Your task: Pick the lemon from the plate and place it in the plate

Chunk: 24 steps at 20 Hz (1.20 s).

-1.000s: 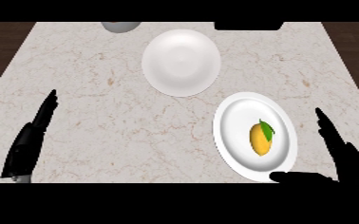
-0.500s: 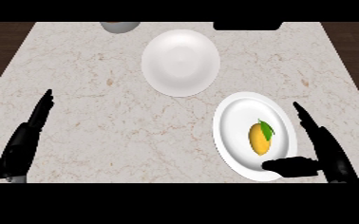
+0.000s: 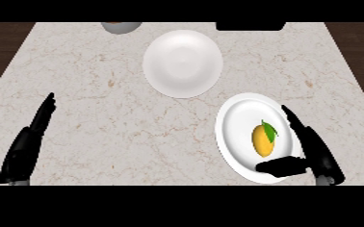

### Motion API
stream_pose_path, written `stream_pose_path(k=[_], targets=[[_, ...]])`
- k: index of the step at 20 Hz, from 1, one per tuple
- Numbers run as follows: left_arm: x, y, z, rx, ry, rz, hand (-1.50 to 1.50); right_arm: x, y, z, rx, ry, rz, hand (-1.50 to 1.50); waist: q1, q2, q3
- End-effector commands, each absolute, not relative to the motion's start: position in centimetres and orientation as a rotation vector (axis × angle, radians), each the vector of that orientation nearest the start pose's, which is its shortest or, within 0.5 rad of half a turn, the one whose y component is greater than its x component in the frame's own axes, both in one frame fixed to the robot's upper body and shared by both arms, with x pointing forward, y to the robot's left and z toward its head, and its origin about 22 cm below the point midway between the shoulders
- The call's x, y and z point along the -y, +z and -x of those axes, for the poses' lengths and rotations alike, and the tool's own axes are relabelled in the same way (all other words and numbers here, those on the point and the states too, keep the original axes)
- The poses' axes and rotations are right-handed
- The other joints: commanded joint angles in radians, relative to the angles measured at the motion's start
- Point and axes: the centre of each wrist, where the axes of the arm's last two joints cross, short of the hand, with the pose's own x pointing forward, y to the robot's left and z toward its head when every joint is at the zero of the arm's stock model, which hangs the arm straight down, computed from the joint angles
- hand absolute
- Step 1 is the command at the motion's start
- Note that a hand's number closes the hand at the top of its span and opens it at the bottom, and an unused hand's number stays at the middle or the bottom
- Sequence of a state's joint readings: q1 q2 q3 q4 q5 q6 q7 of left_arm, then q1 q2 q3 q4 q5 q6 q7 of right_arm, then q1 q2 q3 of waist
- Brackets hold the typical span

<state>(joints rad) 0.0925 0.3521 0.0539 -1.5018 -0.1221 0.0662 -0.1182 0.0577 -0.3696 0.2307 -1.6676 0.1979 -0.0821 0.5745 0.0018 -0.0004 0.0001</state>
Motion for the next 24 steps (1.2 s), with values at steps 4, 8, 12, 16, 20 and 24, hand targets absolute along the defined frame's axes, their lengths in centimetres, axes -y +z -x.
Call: stream_pose_path(k=[4, 8, 12, 16, 20, 24], targets=[[-33.8, -1.5, -23.8, 1.510, -0.303, -0.461, 0.00, 26.2, -0.5, -24.0, 0.984, 0.416, 0.402, -1.50, -0.002, 0.001, 0.000], [-33.6, -0.4, -20.7, 1.516, -0.286, -0.470, 0.00, 25.8, -2.2, -23.7, 0.966, 0.420, 0.409, -1.50, 0.002, 0.000, 0.000], [-33.4, -0.8, -20.1, 1.526, -0.290, -0.477, 0.00, 26.5, -1.0, -23.2, 1.078, 0.398, 0.395, 1.50, 0.000, -0.001, 0.000], [-33.8, 0.7, -20.5, 1.518, -0.287, -0.491, 0.00, 25.6, -4.5, -23.7, 1.087, 0.402, 0.400, 1.50, 0.002, 0.000, 0.000], [-33.7, -1.1, -21.6, 1.530, -0.314, -0.443, 0.00, 28.9, 0.3, -29.5, 1.091, 0.614, 0.542, 1.50, 0.028, 0.008, 0.000], [-32.2, -0.2, -22.5, 1.574, -0.357, -0.406, 0.00, 35.4, 5.9, -32.2, 0.997, 0.936, 0.777, 1.50, 0.116, 0.035, 0.000]])
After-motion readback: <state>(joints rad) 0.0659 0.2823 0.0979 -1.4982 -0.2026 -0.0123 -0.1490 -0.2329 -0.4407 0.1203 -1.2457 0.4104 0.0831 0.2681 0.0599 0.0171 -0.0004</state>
